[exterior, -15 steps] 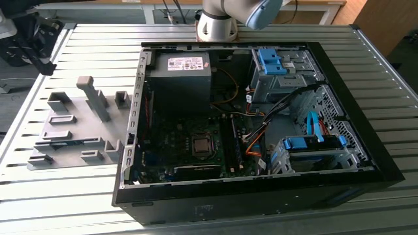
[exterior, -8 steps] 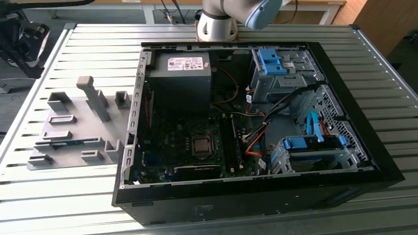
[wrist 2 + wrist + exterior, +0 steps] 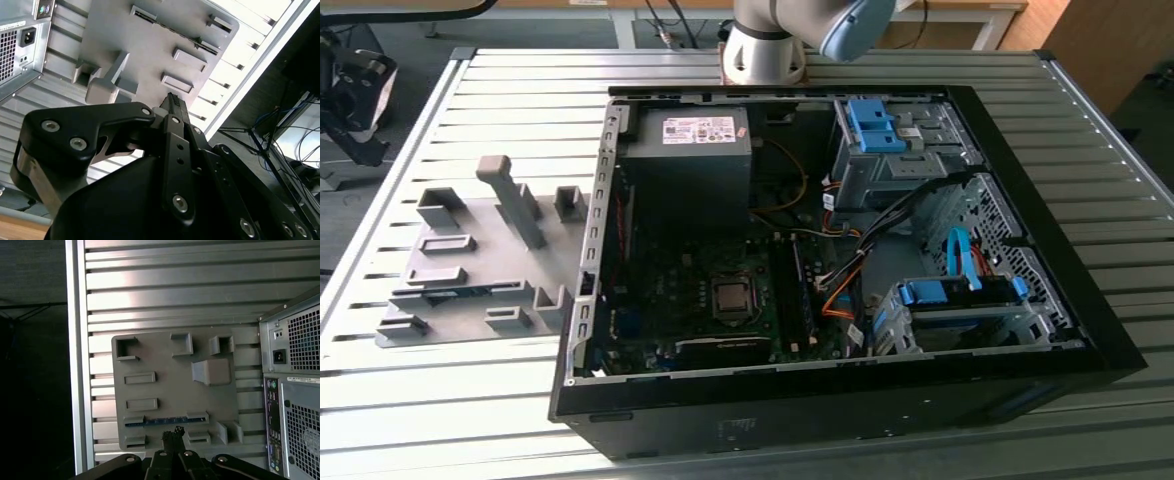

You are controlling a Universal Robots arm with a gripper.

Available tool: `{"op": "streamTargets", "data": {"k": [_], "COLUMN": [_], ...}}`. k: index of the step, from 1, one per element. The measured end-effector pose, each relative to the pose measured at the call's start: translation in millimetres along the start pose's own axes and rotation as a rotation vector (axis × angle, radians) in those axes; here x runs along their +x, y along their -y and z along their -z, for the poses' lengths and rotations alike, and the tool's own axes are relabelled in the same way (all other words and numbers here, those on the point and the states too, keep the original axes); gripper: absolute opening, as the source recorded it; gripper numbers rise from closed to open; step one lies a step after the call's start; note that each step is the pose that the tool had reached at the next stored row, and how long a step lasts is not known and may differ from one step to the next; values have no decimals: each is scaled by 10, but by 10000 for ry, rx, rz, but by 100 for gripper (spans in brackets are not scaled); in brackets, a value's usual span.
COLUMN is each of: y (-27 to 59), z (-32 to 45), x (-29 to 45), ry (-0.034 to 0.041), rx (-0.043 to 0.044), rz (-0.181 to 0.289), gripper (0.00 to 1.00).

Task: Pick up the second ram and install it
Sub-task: 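Reach for the second ram, then pick up the second ram and move it above second insertion slot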

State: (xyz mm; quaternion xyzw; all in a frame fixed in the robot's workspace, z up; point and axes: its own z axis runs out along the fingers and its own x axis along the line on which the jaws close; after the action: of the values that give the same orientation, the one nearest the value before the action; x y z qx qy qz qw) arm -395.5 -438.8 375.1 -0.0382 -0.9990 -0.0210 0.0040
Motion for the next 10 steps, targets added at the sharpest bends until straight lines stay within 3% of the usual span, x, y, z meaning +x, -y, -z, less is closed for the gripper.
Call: {"op": "streamTargets", "data": {"k": [10], "y": [0], "z": [0], "x": [7], "ry": [0], "rx": [0], "rz": [0], "gripper": [11]}}
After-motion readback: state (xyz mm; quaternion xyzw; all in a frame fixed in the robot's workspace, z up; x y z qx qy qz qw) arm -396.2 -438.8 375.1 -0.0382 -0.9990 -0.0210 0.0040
